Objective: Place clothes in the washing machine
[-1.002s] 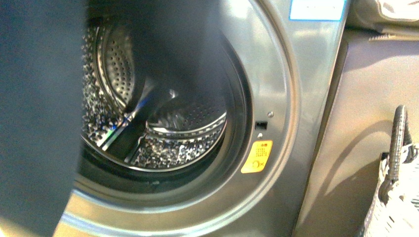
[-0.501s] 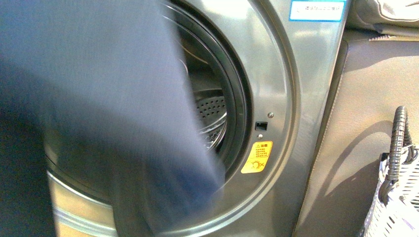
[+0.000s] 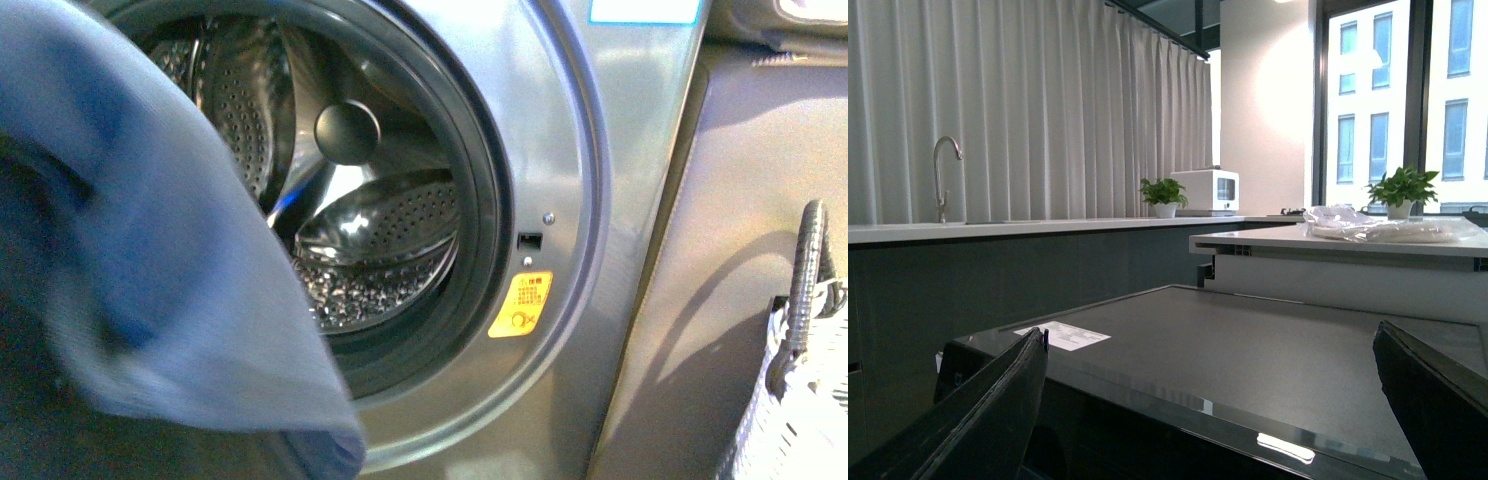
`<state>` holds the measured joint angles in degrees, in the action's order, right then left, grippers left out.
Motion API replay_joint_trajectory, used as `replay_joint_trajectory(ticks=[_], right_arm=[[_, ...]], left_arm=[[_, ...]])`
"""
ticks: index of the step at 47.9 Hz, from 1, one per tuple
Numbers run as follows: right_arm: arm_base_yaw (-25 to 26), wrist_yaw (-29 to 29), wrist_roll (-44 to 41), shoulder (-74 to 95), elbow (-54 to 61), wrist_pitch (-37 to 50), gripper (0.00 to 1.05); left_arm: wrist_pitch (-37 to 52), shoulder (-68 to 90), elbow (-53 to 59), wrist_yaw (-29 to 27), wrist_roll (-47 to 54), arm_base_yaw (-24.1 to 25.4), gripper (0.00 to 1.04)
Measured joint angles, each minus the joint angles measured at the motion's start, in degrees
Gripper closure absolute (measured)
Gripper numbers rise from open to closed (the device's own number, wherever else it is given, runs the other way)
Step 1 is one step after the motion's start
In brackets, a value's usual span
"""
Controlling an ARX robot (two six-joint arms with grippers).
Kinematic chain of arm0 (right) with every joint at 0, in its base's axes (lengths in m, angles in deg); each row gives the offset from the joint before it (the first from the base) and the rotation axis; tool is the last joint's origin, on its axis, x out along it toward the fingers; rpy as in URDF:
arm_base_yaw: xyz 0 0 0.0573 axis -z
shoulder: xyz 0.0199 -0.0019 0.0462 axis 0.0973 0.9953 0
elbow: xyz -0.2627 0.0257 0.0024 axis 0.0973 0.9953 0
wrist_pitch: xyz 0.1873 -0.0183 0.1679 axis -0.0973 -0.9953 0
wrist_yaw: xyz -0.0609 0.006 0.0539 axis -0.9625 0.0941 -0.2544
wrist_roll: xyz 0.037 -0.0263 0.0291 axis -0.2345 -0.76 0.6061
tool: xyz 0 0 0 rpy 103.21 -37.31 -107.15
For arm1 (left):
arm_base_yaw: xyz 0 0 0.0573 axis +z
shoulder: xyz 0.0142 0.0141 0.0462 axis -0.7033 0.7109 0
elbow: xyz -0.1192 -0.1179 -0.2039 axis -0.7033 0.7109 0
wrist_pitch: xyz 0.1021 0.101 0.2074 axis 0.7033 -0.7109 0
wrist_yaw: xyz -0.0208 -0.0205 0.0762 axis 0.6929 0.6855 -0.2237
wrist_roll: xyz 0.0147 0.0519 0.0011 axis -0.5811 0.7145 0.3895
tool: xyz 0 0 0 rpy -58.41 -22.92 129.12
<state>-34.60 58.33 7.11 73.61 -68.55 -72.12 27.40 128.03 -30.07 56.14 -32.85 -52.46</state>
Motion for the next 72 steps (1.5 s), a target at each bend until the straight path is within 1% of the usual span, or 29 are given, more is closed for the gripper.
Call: replay_joint_trajectory(ticks=[12, 15, 21, 22, 24, 25, 28, 36, 43, 51, 58, 62, 67, 72], right_arm=[[0.0, 0.0, 0.0, 0.0, 0.0, 0.0, 0.08], [0.0, 0.0, 0.0, 0.0, 0.0, 0.0, 0.08], [0.0, 0.0, 0.0, 0.0, 0.0, 0.0, 0.08], [-0.2, -1.2, -0.2, 0.0, 0.0, 0.3, 0.08], [-0.6, -5.8, -0.4, -0.1, 0.2, 1.5, 0.08], [-0.6, -7.0, -0.4, -0.3, 0.6, 1.7, 0.08], [-0.6, -7.8, -0.4, -1.5, 2.2, 2.0, 0.08], [0.8, -7.4, 0.2, -6.8, 9.9, 3.3, 0.08], [4.0, -5.9, 2.4, -14.4, 20.5, 4.7, 0.08], [7.3, -5.3, 4.8, -22.0, 29.6, 4.1, 0.08], [8.8, -5.9, 6.9, -29.3, 37.8, 2.8, 0.08], [8.7, -6.7, 8.2, -33.6, 42.7, 1.9, 0.08], [6.7, -9.9, 9.0, -38.9, 48.9, -0.1, 0.08], [1.0, -17.0, 8.9, -44.9, 56.4, -1.6, 0.08]], left_arm=[[3.0, 9.2, -6.9, -2.2, 1.8, -5.5, 0.93], [3.2, 12.2, -10.2, -2.8, 3.1, -7.1, 0.93], [3.0, 16.6, -15.5, -3.4, 5.3, -8.7, 0.93], [2.8, 17.8, -17.0, -3.7, 5.8, -8.9, 0.93], [2.3, 19.2, -18.9, -4.1, 6.3, -8.9, 0.93], [1.8, 20.2, -20.2, -4.3, 6.6, -8.9, 0.93], [1.0, 21.8, -22.2, -4.5, 6.7, -8.7, 0.93], [-0.5, 25.7, -26.4, -5.6, 7.2, -7.7, 0.93], [-1.1, 29.8, -29.7, -6.4, 7.7, -6.5, 0.93], [-1.5, 32.8, -32.2, -7.5, 8.1, -5.6, 0.93], [-2.1, 35.3, -34.8, -8.0, 8.5, -4.9, 0.93], [-2.7, 36.4, -36.4, -8.2, 8.9, -4.7, 0.93], [-3.5, 38.0, -38.6, -8.5, 9.0, -4.5, 0.93], [-4.8, 40.2, -41.8, -9.0, 9.1, -4.2, 0.93]])
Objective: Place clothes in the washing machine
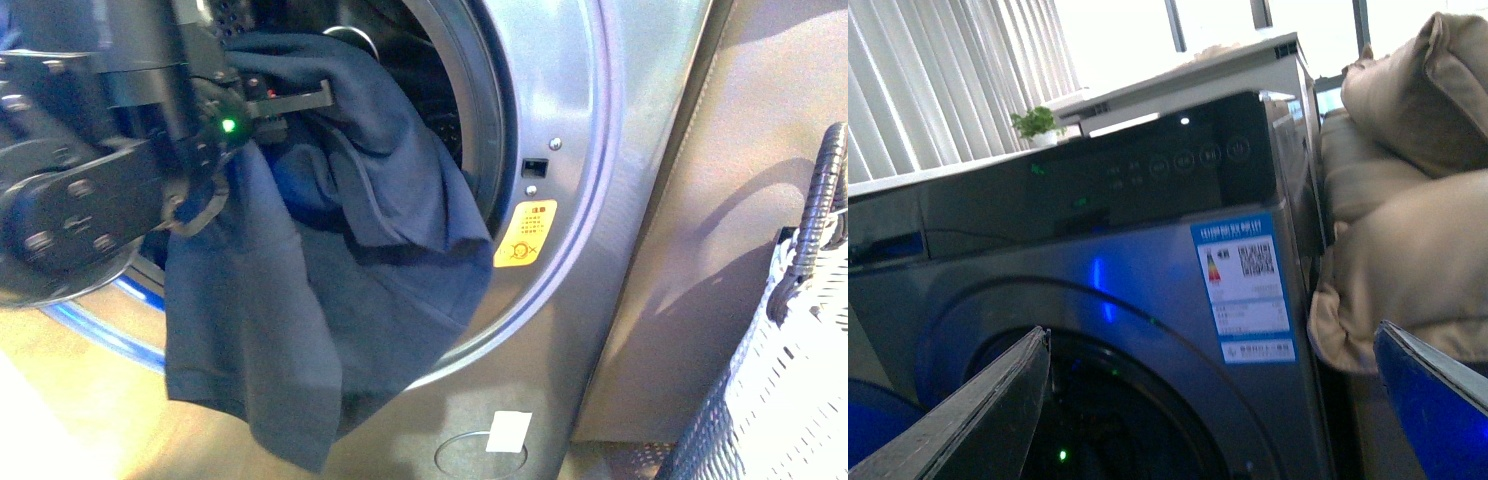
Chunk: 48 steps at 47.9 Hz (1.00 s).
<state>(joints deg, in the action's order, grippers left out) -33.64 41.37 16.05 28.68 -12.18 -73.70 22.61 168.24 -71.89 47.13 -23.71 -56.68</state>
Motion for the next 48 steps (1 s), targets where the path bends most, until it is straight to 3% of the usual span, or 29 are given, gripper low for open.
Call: replay_joint_trajectory(ticks=[4, 6, 9, 12, 19, 34, 39, 43, 48], right_arm=[[-2.8, -2.9, -0.7, -0.9, 2.0, -1.3, 0.09], [-4.3, -11.3, -3.3, -0.9, 1.1, -6.7, 0.15], [-4.0, -17.2, -5.8, -2.1, 2.1, -11.6, 0.24], [-1.9, -18.1, -7.6, -3.6, 5.0, -12.4, 0.33], [5.8, -11.3, -9.6, -9.9, 14.0, -10.2, 0.59], [15.8, -1.8, -10.4, -16.7, 24.4, -7.1, 1.04], [18.6, 0.9, -10.4, -18.8, 27.2, -6.2, 1.02], [25.4, 8.9, -10.5, -20.4, 29.4, -5.9, 1.02], [27.8, 9.5, -10.4, -22.0, 31.8, -5.1, 1.02]], left_arm=[[-0.8, 1.5, -2.1, -0.3, 0.0, 0.3, 0.93], [-1.1, 2.0, -3.0, -0.5, 0.0, 0.3, 0.93], [-1.8, 3.0, -4.6, -0.7, 0.0, 0.4, 0.93], [-2.2, 4.0, -6.0, -1.2, 0.0, 0.6, 0.93], [-3.4, 6.9, -10.6, -2.3, 0.0, 0.9, 0.93], [-5.0, 12.0, -17.4, -3.3, 0.0, 0.7, 0.93], [-5.6, 14.0, -19.6, -3.7, 0.0, 0.7, 0.93], [-5.9, 16.3, -22.5, -3.7, 0.2, 0.6, 0.93], [-6.1, 18.7, -26.0, -4.4, 0.2, 0.8, 0.93]])
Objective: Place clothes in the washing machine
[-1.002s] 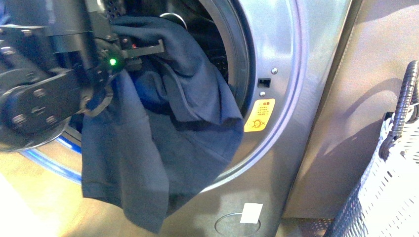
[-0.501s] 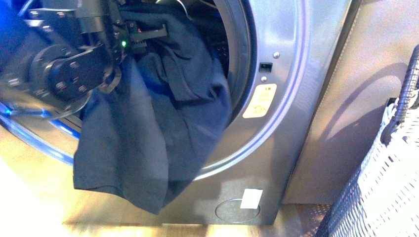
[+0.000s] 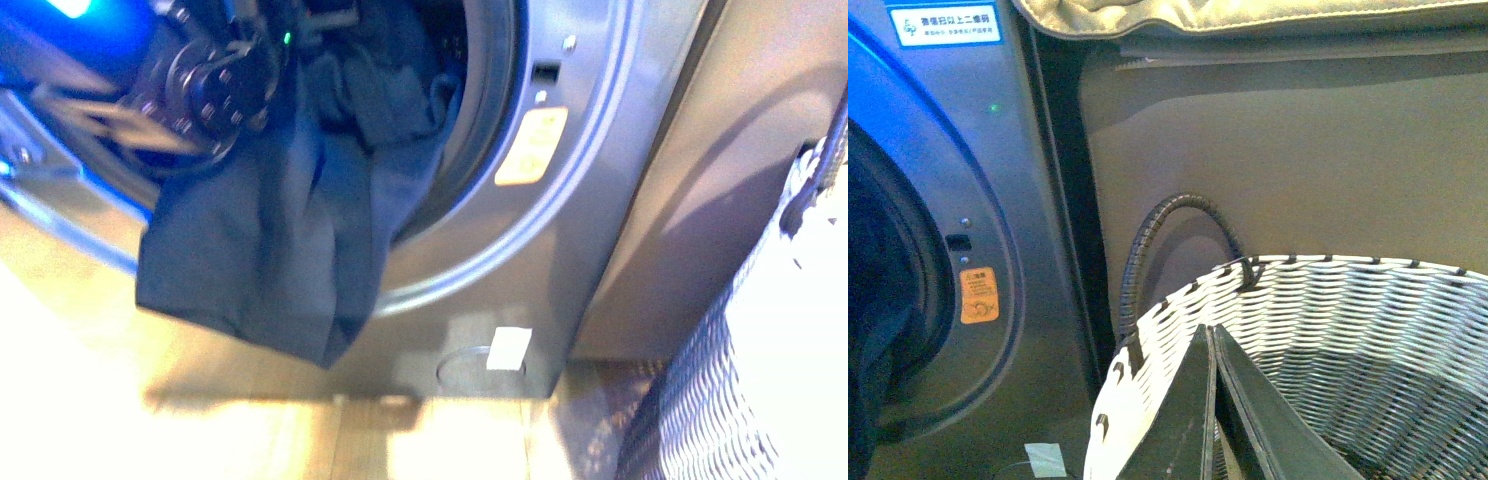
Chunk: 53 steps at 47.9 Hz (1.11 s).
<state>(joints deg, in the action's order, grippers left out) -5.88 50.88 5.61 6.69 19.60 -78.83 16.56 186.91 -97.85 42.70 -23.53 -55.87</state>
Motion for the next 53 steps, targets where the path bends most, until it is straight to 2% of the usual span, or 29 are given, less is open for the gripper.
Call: replay_joint_trajectory(ticks=[27, 53], right_arm=[[0.1, 0.2, 0.0, -4.5, 5.8, 1.5, 1.02], [0.1, 0.2, 0.0, -7.0, 8.6, 1.9, 1.02]], left_arm=[[4.3, 8.7, -13.5, -5.4, 0.3, 2.0, 0.93], [0.4, 14.7, -28.0, -4.6, 7.5, 1.8, 0.93]])
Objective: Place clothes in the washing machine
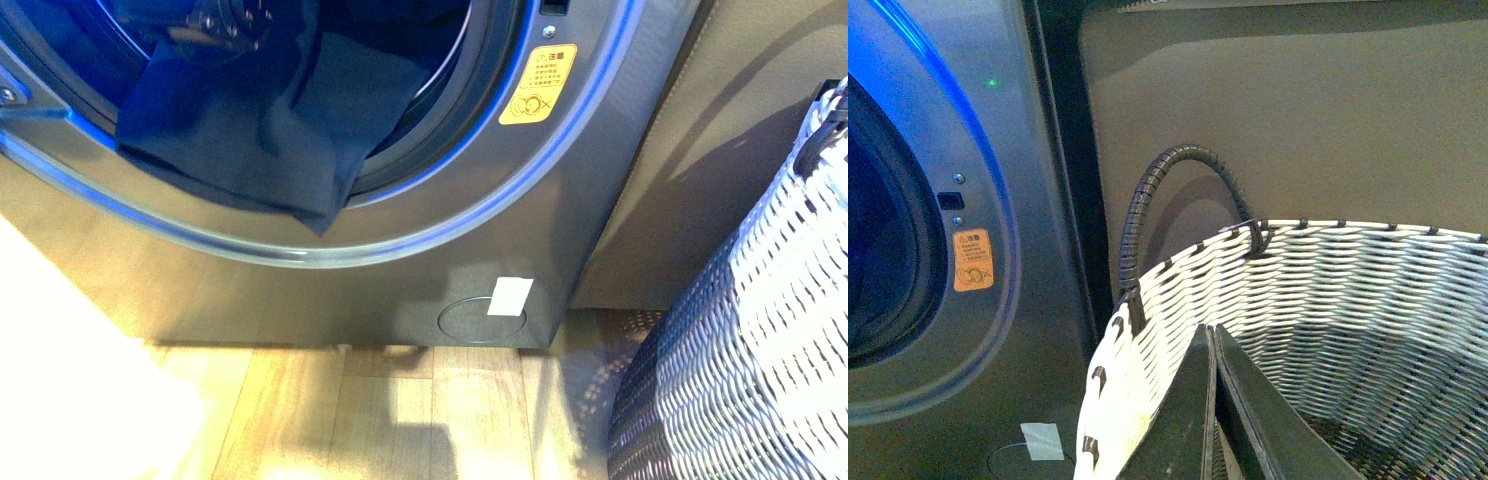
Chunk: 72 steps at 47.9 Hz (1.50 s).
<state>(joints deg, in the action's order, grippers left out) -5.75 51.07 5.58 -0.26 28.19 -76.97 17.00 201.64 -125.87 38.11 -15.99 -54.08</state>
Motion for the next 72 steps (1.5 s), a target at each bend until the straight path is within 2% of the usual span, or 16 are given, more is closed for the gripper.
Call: replay_joint_trajectory(ticks=[27, 33, 42, 53, 58, 68, 69, 72], right_arm=[[0.0, 0.0, 0.0, 0.0, 0.0, 0.0, 1.02], [0.0, 0.0, 0.0, 0.0, 0.0, 0.0, 1.02], [0.0, 0.0, 0.0, 0.0, 0.0, 0.0, 1.02], [0.0, 0.0, 0.0, 0.0, 0.0, 0.0, 1.02], [0.0, 0.0, 0.0, 0.0, 0.0, 0.0, 1.02], [0.0, 0.0, 0.0, 0.0, 0.0, 0.0, 1.02], [0.0, 0.0, 0.0, 0.0, 0.0, 0.0, 1.02], [0.0, 0.0, 0.0, 0.0, 0.0, 0.0, 1.02]], left_arm=[[-10.9, 5.5, -9.4, 1.2, 5.5, -0.3, 0.93], [-12.0, 5.5, -9.4, 1.5, 5.5, -0.3, 0.93], [-14.5, 5.4, -2.4, 4.7, 3.9, 0.1, 0.92], [-12.7, 5.1, 3.8, 6.3, 2.8, 0.7, 0.59], [-9.8, 3.2, 7.7, 7.0, 2.5, 0.8, 0.39], [-4.3, -3.4, 15.9, 8.2, 2.2, 0.7, 0.07], [-3.5, -4.2, 17.1, 8.4, 2.2, 0.6, 0.05], [-0.7, -6.6, 21.1, 9.0, 2.0, 0.4, 0.07]])
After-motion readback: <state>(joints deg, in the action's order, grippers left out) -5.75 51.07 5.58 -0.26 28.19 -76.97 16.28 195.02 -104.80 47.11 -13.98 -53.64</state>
